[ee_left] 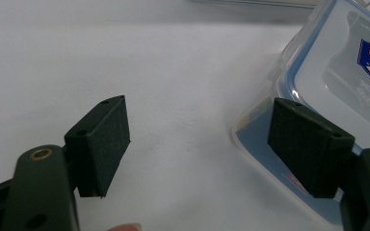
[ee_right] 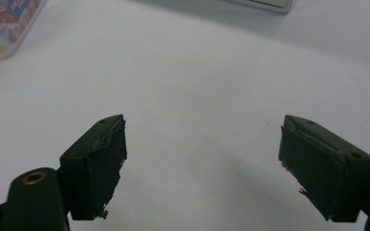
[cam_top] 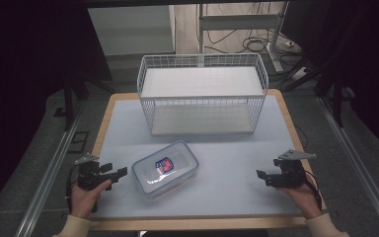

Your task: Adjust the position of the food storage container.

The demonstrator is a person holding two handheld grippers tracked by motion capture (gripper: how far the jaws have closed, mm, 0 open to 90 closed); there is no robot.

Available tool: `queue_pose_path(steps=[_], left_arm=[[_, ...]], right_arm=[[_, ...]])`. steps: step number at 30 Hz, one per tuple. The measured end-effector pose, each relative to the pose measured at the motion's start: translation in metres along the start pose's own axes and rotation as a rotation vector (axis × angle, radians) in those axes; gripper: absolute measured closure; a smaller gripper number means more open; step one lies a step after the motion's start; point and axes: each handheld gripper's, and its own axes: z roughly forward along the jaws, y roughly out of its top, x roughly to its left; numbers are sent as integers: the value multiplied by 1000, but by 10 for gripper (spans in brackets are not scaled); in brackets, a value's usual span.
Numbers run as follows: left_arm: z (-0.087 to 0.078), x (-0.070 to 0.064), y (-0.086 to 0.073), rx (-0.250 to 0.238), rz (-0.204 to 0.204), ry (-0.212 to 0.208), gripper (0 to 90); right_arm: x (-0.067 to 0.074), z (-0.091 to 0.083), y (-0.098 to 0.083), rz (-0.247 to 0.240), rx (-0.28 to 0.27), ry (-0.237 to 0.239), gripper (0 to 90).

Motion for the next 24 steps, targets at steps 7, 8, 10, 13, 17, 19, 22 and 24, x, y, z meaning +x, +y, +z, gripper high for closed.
queue_pose_path(steps=[7, 8, 10, 13, 17, 19, 22, 24], left_arm=[[-8, 0, -1, -17, -4, -4, 231], [-8, 0, -1, -17, -4, -4, 236], [-14, -4, 0, -29, 7, -13, 243], [-23, -11, 4, -51, 4, -37, 286], [-30, -24, 9, -62, 37, -52, 418], [-31, -31, 12, -58, 64, -67, 514], [-31, -42, 15, -39, 98, -89, 709], [-31, -50, 18, -34, 121, -118, 785]], right_arm=[[-1, 4, 2, -4, 11, -3, 178], [-1, 4, 2, -4, 11, -3, 178], [0, 3, 5, -15, 0, -11, 180], [0, 1, 5, -11, -6, -18, 183], [-1, 1, 3, -8, -2, -22, 183], [-2, 1, 3, -4, -4, -23, 184], [-3, 1, 2, -8, -14, -15, 183], [-3, 1, 2, -12, -13, -11, 183]])
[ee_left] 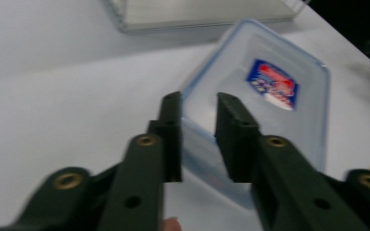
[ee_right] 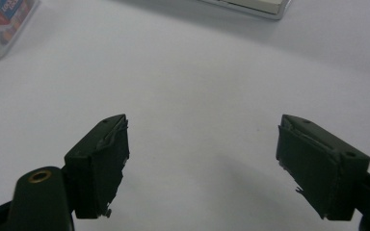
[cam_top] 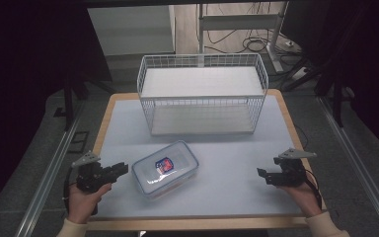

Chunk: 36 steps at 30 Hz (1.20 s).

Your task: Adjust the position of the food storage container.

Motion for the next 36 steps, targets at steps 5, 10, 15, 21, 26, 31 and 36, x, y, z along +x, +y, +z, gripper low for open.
queue_pose_path(steps=[5, 10, 15, 21, 26, 31, 36], left_arm=[[3, -21, 6, -7, 45, -61, 893], [10, -51, 6, 10, 112, -146, 899], [22, -66, 2, 64, 139, -185, 900], [36, -78, -4, 126, 168, -190, 900], [43, -88, -11, 187, 195, -173, 900], [51, -96, -19, 236, 217, -168, 900], [60, -101, -29, 301, 251, -157, 900]], right_arm=[[0, -2, -1, 2, -2, -5, 184], [1, -2, -1, -5, -12, 3, 188], [2, -1, -1, -7, -7, 7, 188], [2, -3, 0, -4, -18, 5, 189], [3, -2, -1, -7, -15, -2, 200], [2, -5, -1, 2, -37, -21, 208], [2, -4, -1, -2, -32, -15, 208]])
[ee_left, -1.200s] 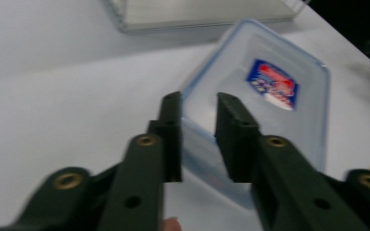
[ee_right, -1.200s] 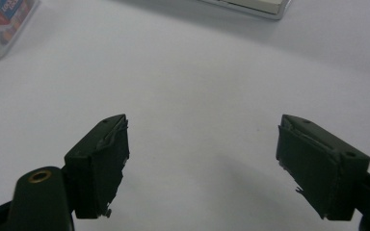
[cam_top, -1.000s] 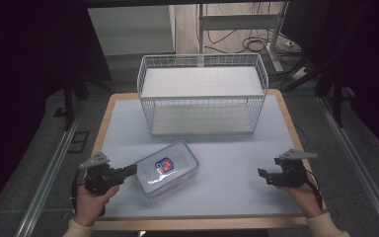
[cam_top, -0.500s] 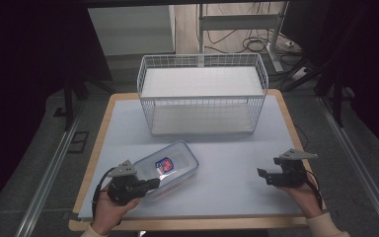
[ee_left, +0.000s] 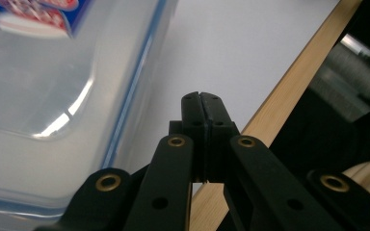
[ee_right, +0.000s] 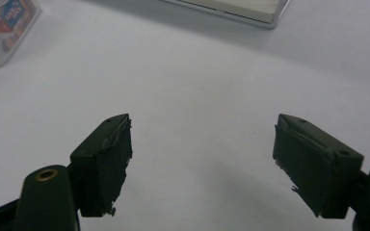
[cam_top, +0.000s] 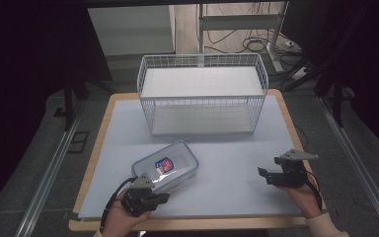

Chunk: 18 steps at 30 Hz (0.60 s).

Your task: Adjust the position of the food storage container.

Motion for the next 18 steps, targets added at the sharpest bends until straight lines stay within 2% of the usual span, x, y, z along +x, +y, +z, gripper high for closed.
queue_pose_path(steps=[4, 8, 12, 18], left_arm=[[5, 1, -4, 31, 4, 9, 900], [7, 4, -7, 53, 10, 40, 900], [8, 10, -8, 50, -12, 38, 900], [7, 14, -10, 55, -17, 46, 900]], right_arm=[[1, 1, 0, -1, 16, 23, 205], [2, 4, -1, -8, 38, 35, 200], [4, 5, -1, -11, 56, 42, 196], [4, 5, -1, -15, 55, 40, 194]])
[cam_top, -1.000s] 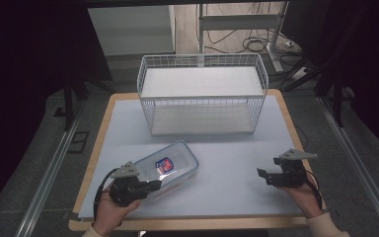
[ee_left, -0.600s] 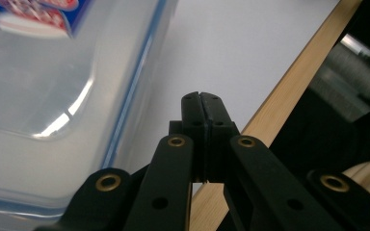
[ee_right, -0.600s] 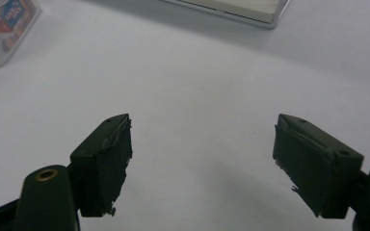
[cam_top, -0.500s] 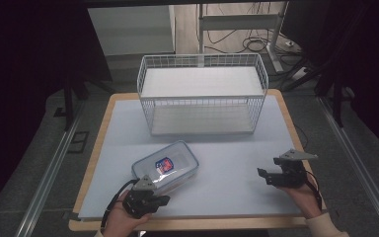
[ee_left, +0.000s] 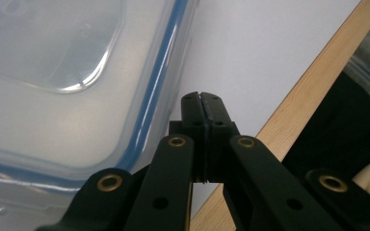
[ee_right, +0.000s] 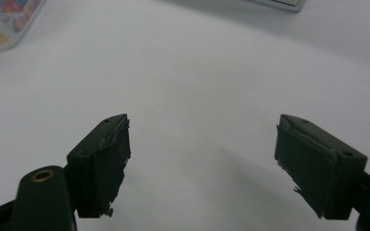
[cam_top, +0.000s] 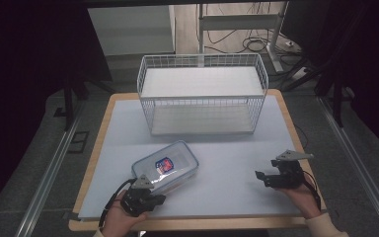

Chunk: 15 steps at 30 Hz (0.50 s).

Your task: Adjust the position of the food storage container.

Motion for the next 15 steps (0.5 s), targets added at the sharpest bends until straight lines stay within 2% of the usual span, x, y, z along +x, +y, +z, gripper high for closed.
queue_pose_path(steps=[7, 10, 13, 14, 15], left_arm=[[-1, 2, 0, 13, -9, 28, 900], [-4, 10, -1, 9, -20, 54, 900], [-6, 16, -2, 5, -32, 62, 900], [-7, 24, -3, 0, -46, 74, 900], [-7, 24, -3, 0, -46, 74, 900]], right_arm=[[1, 2, -1, -13, 12, 6, 191], [1, 2, -1, -13, 20, 9, 191], [2, 3, -1, -14, 28, 9, 190], [2, 4, -1, -19, 31, 12, 189], [3, 4, -1, -18, 32, 13, 189]])
